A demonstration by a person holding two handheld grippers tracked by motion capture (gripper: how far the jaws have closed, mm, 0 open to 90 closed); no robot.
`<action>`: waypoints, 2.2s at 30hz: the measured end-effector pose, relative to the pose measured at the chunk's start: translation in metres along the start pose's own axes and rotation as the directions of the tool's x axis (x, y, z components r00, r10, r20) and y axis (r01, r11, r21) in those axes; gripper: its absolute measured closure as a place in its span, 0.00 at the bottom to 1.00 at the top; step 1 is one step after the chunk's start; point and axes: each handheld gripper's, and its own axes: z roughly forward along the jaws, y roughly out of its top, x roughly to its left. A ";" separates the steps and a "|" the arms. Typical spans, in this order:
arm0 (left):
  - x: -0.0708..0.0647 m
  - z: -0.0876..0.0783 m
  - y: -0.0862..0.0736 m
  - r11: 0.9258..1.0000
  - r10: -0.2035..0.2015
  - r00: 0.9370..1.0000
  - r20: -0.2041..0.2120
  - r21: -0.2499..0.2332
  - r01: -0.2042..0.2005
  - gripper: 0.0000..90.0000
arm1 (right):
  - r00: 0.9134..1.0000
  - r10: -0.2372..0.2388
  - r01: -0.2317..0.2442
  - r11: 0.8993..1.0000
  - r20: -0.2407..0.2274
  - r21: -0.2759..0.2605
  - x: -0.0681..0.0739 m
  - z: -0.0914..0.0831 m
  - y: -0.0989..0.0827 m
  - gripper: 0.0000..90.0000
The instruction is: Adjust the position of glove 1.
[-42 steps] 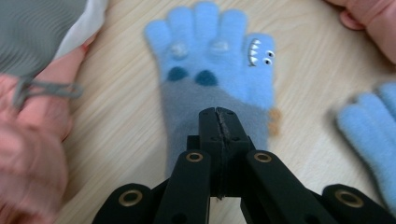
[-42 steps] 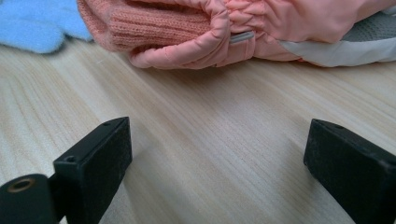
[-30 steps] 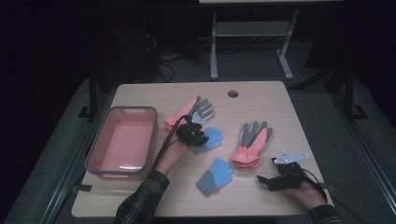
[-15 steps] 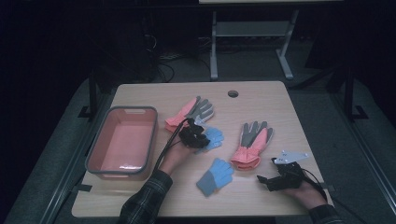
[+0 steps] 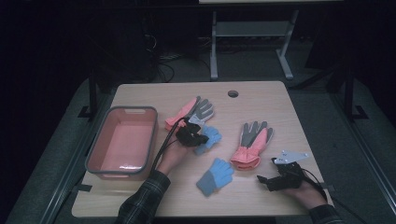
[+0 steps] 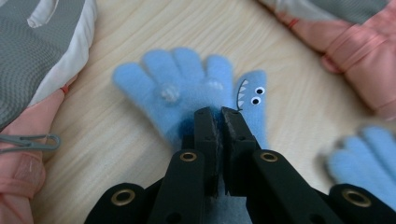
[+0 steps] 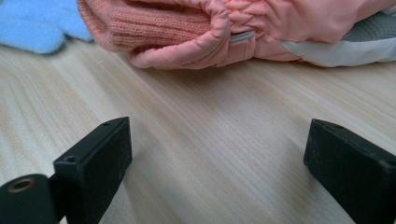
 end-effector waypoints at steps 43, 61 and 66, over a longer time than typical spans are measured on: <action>-0.041 -0.074 -0.036 0.998 -0.025 0.994 0.102 -0.048 0.030 0.95 | 0.898 -0.188 0.207 0.978 -0.398 0.004 0.092 0.045 0.064 1.00; -0.050 -0.077 -0.037 0.999 -0.016 0.994 0.112 -0.049 0.021 0.96 | 0.913 -0.221 0.212 0.975 -0.344 -0.066 0.100 0.052 0.086 0.98; -0.061 -0.071 -0.035 1.000 -0.014 0.994 0.109 -0.026 0.017 0.95 | 0.934 -0.183 0.166 0.983 -0.307 -0.079 0.080 0.032 0.069 0.80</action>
